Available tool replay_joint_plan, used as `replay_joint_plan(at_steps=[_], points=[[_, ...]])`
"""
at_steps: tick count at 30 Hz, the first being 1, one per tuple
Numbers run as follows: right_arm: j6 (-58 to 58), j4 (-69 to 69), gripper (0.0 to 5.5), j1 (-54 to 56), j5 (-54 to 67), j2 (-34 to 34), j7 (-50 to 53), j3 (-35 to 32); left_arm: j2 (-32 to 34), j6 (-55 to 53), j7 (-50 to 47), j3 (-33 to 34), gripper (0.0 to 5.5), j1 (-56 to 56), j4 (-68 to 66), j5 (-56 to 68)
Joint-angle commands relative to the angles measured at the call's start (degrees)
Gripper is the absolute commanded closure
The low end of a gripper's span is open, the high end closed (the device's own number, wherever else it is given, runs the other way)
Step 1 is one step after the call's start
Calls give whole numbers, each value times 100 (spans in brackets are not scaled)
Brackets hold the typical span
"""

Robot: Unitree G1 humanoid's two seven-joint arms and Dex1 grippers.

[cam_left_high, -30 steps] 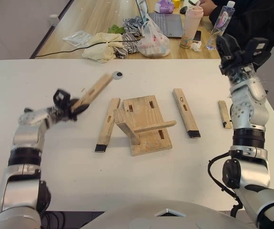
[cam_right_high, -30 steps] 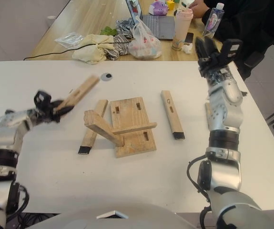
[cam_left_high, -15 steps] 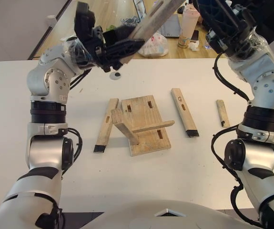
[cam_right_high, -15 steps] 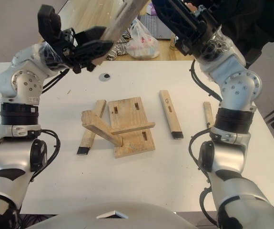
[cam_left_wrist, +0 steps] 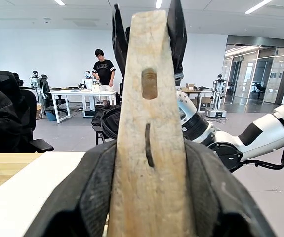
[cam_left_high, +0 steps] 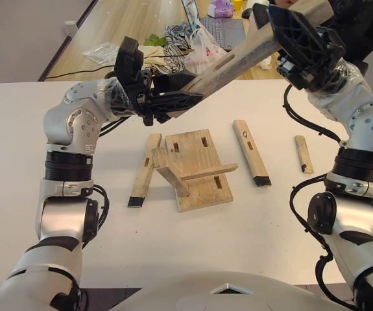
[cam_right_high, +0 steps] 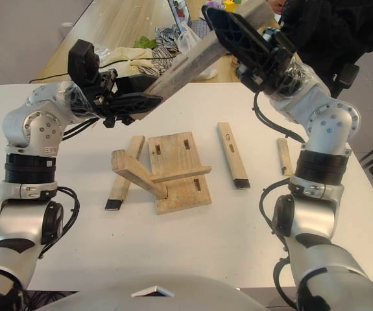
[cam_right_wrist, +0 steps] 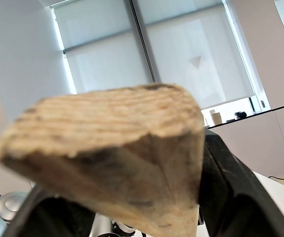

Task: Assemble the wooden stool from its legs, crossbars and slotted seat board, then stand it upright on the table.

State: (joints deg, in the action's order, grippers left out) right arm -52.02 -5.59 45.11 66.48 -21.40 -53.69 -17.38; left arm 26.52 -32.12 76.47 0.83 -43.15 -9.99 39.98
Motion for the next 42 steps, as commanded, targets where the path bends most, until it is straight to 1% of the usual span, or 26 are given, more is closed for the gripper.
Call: replay_joint_plan(at_steps=[1, 3, 6, 7, 9, 13, 17, 22, 29, 32, 38, 42], points=[[631, -69, 322, 162, -462, 9, -23, 5, 17, 209, -281, -67, 313, -118, -278, -406], [1096, -214, 330, 236, -841, 61, 33, 15, -43, 296, -396, -7, 297, -144, -342, -443], [1777, -445, 343, 194, -1576, -103, -87, 233, -97, 265, -521, 240, 258, -175, -329, -243], [1961, -526, 343, 138, -1809, -191, -187, 314, -154, 242, -693, 449, 240, -209, -326, -98], [2288, -684, 343, -17, -2249, -355, -453, 500, -220, 223, -976, 808, 224, -253, -318, 132], [2634, -1094, 343, -541, -2852, -627, -1105, 849, -184, 222, -1361, 1185, 224, 9, -89, 294], [2591, -1292, 343, -930, -3063, -813, -1592, 995, -216, 278, -1584, 1232, 224, 246, 28, 253], [2096, -1224, 344, -1299, -3014, -1162, -2293, 1192, -220, 308, -1679, 1176, 224, 424, 145, 226], [1732, -1131, 346, -1439, -2946, -1284, -2579, 1189, -259, 322, -1740, 1115, 224, 521, 178, 217], [1660, -978, 346, -1397, -2962, -1454, -2688, 1202, -235, 322, -1761, 1121, 224, 561, 195, 222], [1612, -881, 346, -1190, -3201, -2010, -3231, 1575, -266, 430, -1794, 1082, 224, 632, 203, 176], [1714, -1046, 347, -994, -3378, -2132, -3464, 1755, -295, 507, -1803, 1067, 224, 696, 224, 177]])
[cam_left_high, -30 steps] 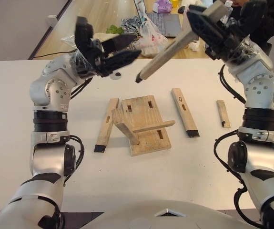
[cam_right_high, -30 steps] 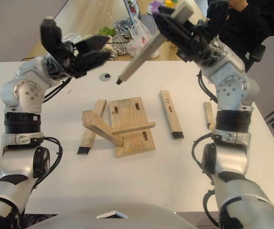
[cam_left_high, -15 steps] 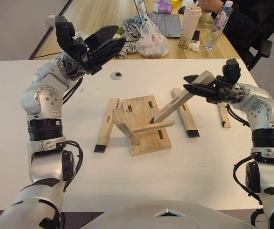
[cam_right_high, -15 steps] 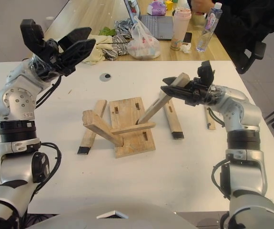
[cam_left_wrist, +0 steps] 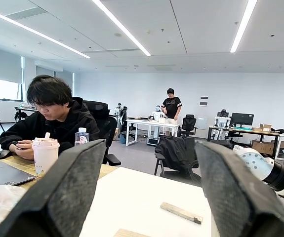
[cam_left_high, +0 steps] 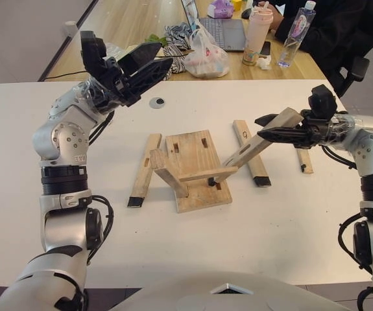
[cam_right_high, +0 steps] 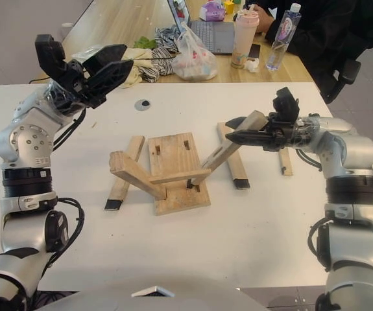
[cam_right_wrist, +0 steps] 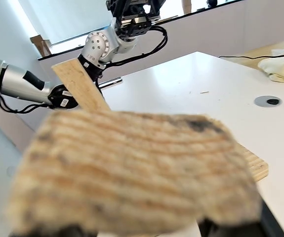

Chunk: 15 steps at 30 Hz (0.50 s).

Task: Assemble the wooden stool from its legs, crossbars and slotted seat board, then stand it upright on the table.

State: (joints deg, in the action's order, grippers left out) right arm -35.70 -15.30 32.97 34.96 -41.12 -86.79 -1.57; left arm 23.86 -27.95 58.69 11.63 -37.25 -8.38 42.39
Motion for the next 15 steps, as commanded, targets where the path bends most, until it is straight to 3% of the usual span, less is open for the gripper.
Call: replay_joint_plan(at_steps=[1, 15], points=[[127, -106, 347, 251, -289, -173, -217, 229, -35, 111, -26, -15, 224, 135, 72, -63], [499, -119, 347, 811, -425, -690, -568, 1005, -128, 197, -103, -69, 224, 316, 168, -58]])
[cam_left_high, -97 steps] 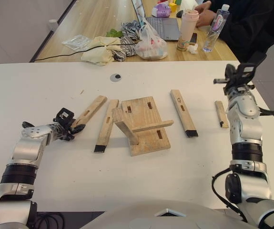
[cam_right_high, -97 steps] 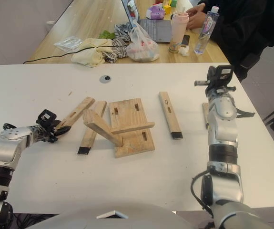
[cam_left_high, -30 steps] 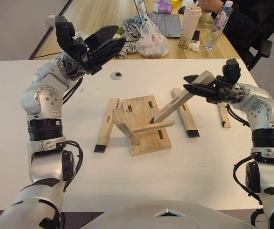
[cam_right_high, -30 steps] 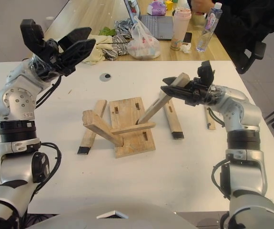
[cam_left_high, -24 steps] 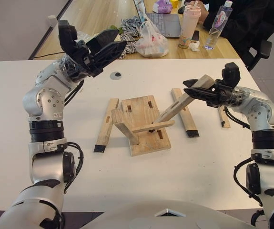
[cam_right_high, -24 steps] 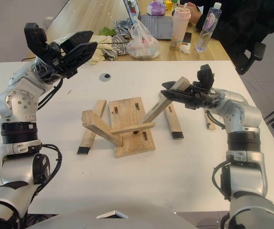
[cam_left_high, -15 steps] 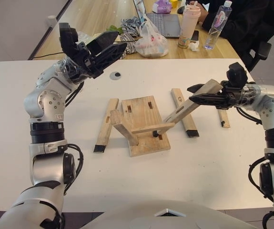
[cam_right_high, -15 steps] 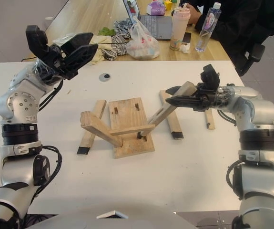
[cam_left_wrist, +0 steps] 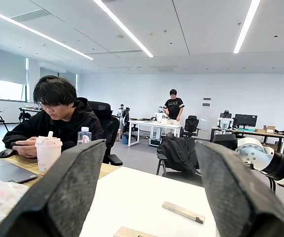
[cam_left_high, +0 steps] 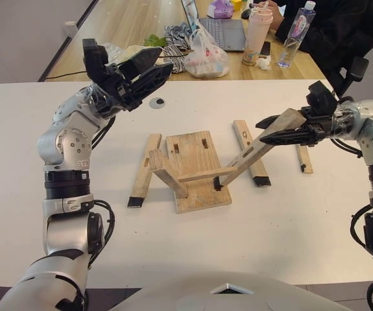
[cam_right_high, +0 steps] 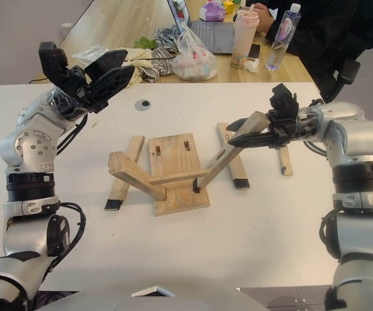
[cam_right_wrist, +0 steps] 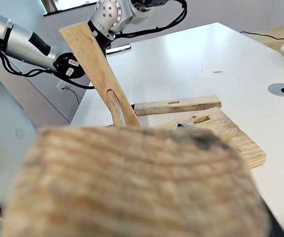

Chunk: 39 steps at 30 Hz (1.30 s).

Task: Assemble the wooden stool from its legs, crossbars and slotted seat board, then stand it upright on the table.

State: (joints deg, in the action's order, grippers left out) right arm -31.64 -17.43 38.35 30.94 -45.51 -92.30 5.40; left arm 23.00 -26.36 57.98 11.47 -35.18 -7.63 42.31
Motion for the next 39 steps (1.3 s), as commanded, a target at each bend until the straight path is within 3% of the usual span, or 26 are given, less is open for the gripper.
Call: replay_joint_plan(at_steps=[1, 9, 21, 33, 35, 39], points=[[166, 108, 347, 319, -34, -286, -18, 391, -64, 40, -49, -68, 224, 130, 118, -52], [615, 707, 347, 320, -116, -454, -15, 826, -152, -26, -148, -113, 224, 333, 308, -8], [748, 1419, 347, 261, -361, -303, 68, 772, -219, -11, -265, -166, 224, 477, 431, -2], [769, 2134, 347, 35, -820, -385, 395, 962, 573, -580, -822, -821, 224, -101, 1008, -1026], [737, 2091, 347, 123, -899, -398, 405, 1048, 816, -675, -1104, -1095, 224, -294, 1120, -1562], [654, 2116, 347, 407, -993, -380, 333, 1222, 1380, -130, -1627, -2260, 224, -154, 382, -3500]])
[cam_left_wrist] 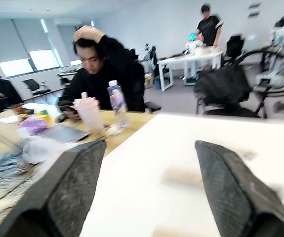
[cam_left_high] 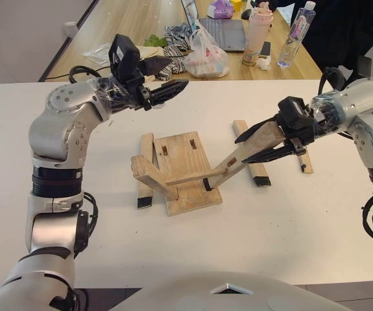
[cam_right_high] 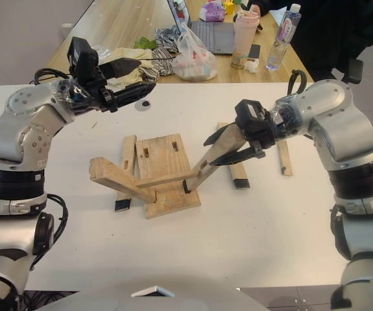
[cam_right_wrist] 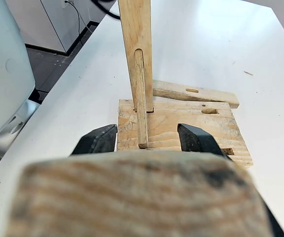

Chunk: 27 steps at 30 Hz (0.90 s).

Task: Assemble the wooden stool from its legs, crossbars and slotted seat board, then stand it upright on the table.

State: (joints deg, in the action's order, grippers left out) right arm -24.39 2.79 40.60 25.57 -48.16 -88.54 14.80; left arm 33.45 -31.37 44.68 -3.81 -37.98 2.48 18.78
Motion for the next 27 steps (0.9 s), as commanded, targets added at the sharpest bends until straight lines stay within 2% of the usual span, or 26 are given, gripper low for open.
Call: replay_joint_plan(at_steps=[1, 3, 6, 11, 16, 21, 27], points=[[-91, 122, 347, 227, -452, -124, -70, 306, 411, 481, -284, -921, 224, 214, -831, -1409], [-107, 126, 347, 295, -455, -143, -109, 340, 509, 589, 33, -1149, 224, 453, -1082, -1561], [-127, 113, 347, 329, -475, -126, -125, 361, 273, 809, 362, -1374, 224, 700, -1672, -1605], [-140, 142, 347, 395, -472, -87, -134, 386, 21, 1052, 405, -1991, 224, 823, -2530, -2259], [-126, 181, 347, 408, -437, -66, -167, 374, -221, 1446, 100, -2425, 224, 305, -3416, -3062], [-120, 175, 347, 422, -473, 9, -140, 386, -615, 1727, 237, -2569, 224, -34, -3968, -3241], [-185, 124, 347, 569, -520, 285, -114, 562, -1068, 1874, 79, -2440, 224, -195, -4470, -3261]])
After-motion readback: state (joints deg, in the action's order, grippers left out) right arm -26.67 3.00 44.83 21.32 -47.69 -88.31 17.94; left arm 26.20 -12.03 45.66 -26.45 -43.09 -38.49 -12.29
